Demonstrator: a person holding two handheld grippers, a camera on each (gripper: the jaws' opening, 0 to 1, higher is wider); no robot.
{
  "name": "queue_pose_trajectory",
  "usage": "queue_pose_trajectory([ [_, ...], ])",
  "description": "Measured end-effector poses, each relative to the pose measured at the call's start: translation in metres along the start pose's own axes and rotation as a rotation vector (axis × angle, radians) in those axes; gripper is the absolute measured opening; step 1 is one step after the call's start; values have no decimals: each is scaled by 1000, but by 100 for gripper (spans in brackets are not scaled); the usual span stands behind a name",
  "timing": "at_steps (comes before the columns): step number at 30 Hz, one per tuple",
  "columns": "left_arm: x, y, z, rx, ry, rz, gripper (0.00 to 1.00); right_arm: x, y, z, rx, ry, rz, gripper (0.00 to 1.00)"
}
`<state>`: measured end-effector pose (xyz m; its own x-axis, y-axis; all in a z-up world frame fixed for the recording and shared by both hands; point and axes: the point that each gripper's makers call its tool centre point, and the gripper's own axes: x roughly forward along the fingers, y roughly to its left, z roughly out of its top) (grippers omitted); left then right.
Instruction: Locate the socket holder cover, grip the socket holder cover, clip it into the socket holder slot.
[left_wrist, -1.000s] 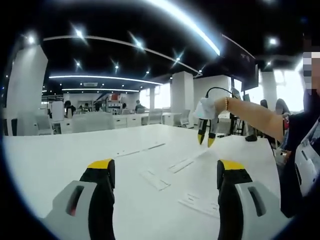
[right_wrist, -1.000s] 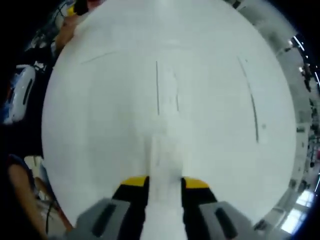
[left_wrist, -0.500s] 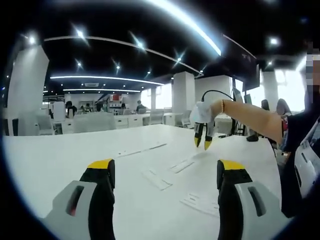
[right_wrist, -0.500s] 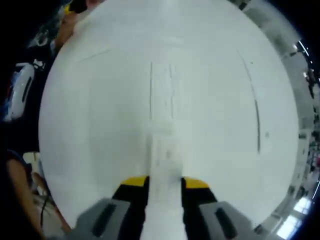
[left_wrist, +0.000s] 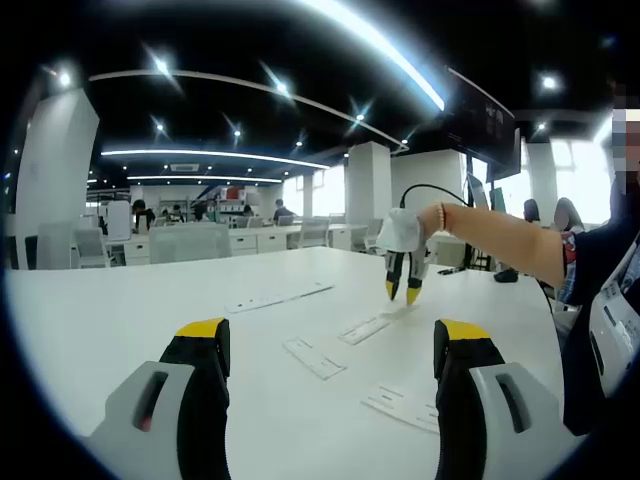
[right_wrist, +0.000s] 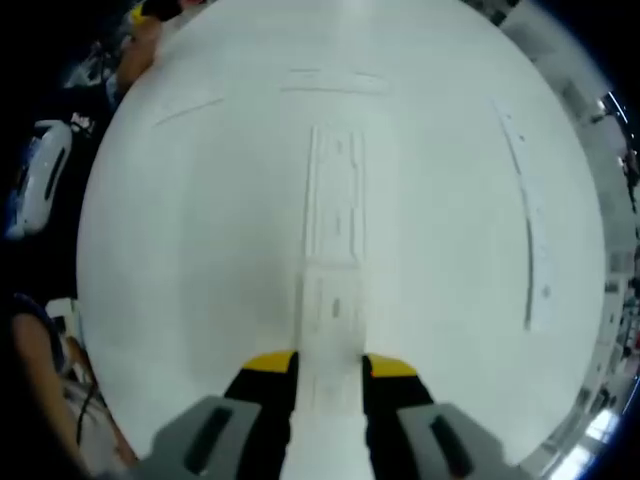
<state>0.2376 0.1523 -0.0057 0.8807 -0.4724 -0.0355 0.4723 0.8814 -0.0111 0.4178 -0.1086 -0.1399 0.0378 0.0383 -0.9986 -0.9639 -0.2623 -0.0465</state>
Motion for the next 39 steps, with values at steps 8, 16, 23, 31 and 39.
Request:
queue_pose_trajectory([
  [8,-1,1,0,-1,1,1,83,3,1,7,-17,-2,18,27],
  [16,3,1,3,-2,1,0,83,1,2,7,-27,-1,26,27],
  [23,6,0,5,-2,0,-3,83,2,2,2,-26,7,30,27],
  [31,9,-1,7,-2,1,-2,83,1,-1,1,-28,6,32,27],
  [39,10,-2,8,0,2,-3,83,1,-4,-1,-30,9,32,27],
])
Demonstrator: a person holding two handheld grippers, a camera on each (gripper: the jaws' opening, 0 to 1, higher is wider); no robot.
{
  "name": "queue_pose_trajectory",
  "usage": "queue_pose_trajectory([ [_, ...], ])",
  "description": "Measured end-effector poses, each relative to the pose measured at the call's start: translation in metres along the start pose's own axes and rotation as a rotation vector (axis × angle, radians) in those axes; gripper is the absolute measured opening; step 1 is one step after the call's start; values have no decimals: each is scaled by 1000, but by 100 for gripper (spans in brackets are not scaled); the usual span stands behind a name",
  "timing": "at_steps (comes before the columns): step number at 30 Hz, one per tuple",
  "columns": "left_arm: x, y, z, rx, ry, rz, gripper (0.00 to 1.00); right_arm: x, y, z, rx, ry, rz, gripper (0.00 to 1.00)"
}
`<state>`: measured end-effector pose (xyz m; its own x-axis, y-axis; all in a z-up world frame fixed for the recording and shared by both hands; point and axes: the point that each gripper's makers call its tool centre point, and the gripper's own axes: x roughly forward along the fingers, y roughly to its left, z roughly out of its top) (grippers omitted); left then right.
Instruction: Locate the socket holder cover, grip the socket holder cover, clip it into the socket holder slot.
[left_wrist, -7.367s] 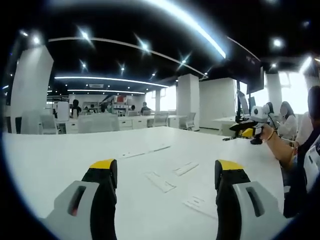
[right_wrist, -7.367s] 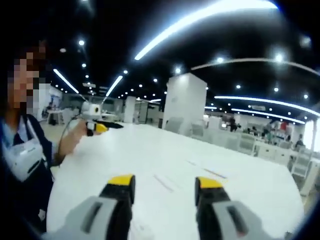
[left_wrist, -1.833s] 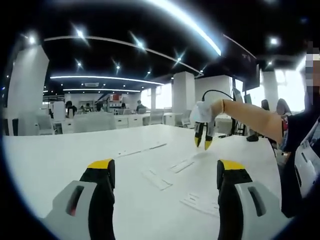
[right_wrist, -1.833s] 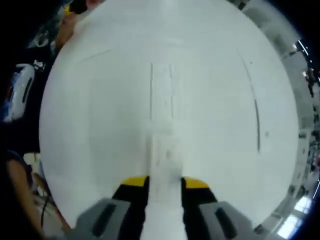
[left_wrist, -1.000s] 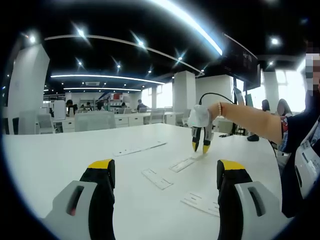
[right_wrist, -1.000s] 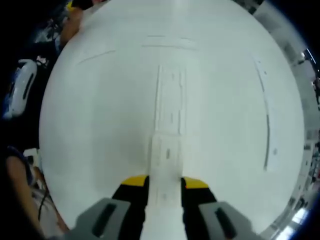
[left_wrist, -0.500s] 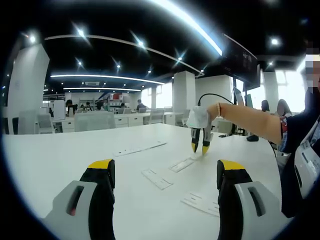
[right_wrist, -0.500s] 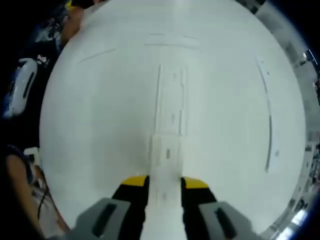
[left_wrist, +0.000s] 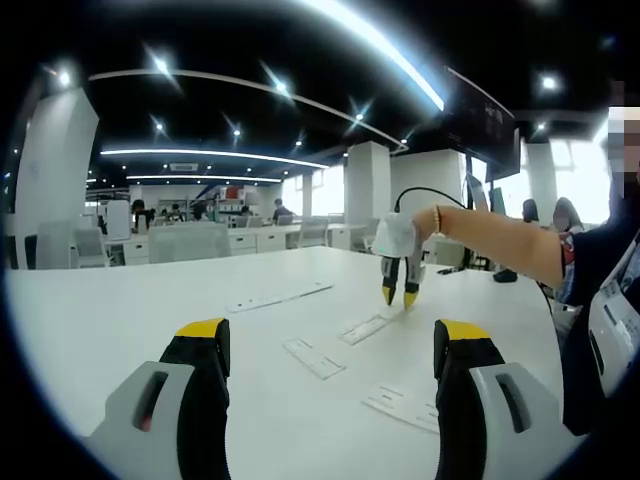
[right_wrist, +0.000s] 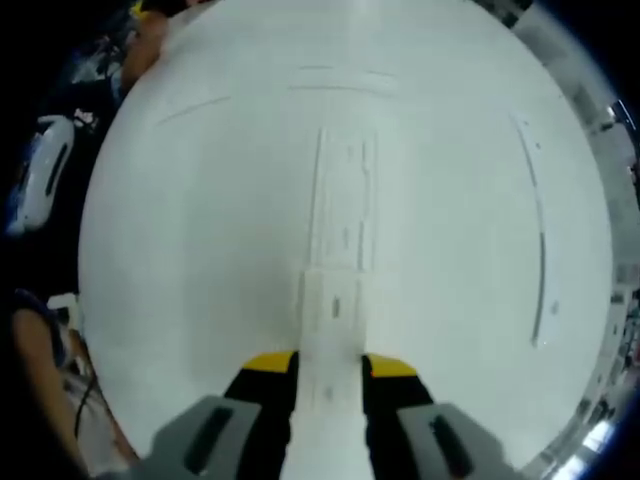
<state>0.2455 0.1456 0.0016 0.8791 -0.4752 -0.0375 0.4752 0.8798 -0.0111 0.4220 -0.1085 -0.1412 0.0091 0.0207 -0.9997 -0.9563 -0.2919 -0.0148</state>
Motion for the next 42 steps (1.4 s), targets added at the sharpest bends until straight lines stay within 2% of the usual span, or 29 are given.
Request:
queue_pose_trajectory([
  [42,-7,-1,-2,-6,-13,-17,83,6,-3,11,-8,20,-6,27],
])
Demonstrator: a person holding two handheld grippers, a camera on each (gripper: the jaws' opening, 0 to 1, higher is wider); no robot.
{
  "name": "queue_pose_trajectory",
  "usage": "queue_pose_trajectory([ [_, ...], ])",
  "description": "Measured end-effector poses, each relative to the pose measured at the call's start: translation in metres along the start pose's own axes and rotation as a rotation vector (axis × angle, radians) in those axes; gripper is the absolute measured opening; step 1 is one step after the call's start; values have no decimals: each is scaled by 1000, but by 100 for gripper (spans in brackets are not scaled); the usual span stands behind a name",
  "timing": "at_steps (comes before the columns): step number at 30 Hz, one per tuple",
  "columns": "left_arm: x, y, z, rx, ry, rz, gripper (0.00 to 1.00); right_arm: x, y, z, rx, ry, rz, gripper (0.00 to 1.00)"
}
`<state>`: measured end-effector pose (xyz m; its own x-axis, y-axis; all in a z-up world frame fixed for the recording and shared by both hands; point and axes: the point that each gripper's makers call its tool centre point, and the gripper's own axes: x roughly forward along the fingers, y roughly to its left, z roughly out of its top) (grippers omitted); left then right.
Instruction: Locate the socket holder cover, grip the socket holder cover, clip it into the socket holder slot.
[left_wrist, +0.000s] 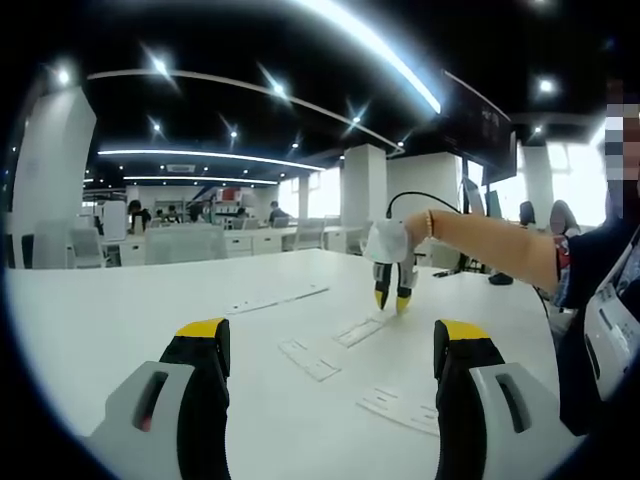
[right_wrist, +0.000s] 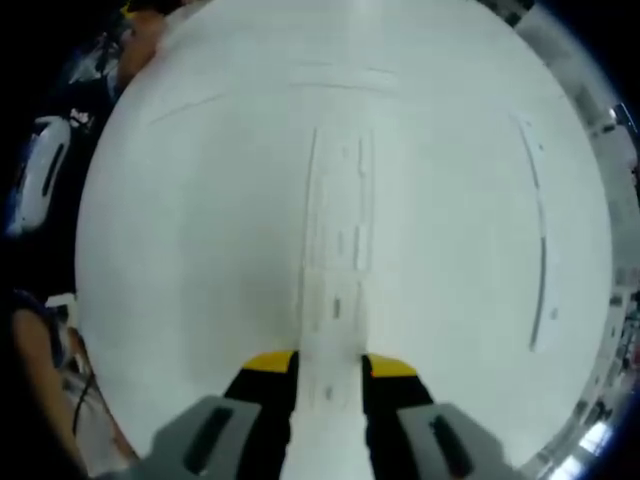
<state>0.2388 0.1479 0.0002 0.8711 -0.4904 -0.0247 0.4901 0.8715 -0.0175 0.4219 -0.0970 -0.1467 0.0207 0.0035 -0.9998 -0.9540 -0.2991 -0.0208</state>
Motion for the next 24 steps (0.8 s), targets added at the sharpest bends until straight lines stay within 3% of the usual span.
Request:
queue_pose_trajectory([
  [24,-1,0,-2,-2,1,0,83,3,5,3,13,6,-10,27],
])
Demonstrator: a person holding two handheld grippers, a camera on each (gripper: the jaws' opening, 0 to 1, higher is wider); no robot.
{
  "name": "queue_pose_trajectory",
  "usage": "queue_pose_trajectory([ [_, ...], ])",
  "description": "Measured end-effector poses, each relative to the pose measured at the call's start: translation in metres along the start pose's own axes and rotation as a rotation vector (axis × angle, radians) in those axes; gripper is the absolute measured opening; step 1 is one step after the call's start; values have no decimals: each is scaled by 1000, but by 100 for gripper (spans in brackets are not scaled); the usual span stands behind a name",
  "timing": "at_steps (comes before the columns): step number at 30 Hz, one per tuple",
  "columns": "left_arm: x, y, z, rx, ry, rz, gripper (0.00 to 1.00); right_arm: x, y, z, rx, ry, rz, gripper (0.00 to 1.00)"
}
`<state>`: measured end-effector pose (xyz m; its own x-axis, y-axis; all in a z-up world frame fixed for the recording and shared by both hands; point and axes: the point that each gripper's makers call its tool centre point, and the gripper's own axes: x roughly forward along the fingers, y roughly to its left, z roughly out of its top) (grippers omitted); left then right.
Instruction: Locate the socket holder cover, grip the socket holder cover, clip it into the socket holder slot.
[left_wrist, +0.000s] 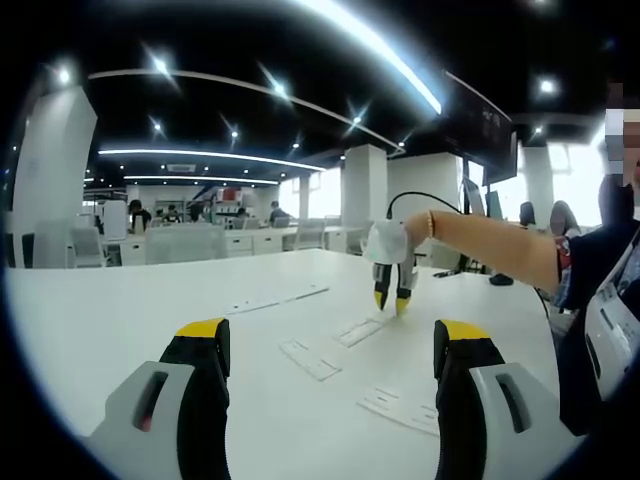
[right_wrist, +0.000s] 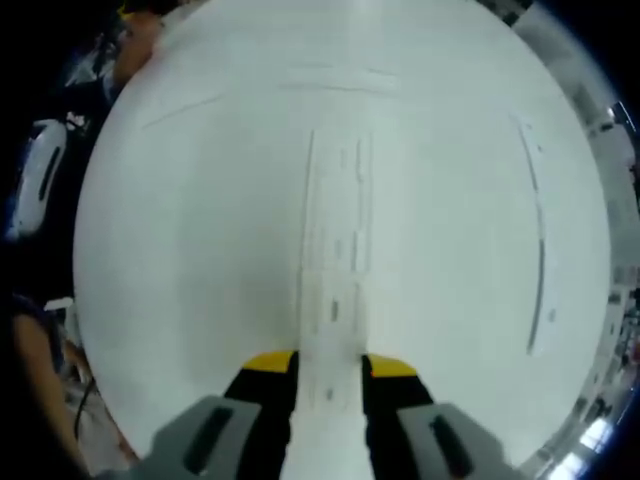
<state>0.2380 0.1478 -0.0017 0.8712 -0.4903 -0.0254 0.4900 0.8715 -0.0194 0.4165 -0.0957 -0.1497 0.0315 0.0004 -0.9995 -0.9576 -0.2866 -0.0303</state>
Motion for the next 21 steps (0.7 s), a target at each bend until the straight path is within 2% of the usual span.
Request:
queue_pose_trajectory([
  [7,0,1,0,-1,1,3,83,-2,-3,9,8,-27,-3,27],
  [21,-1,0,0,1,-2,0,83,-2,-4,12,6,-15,-8,27],
])
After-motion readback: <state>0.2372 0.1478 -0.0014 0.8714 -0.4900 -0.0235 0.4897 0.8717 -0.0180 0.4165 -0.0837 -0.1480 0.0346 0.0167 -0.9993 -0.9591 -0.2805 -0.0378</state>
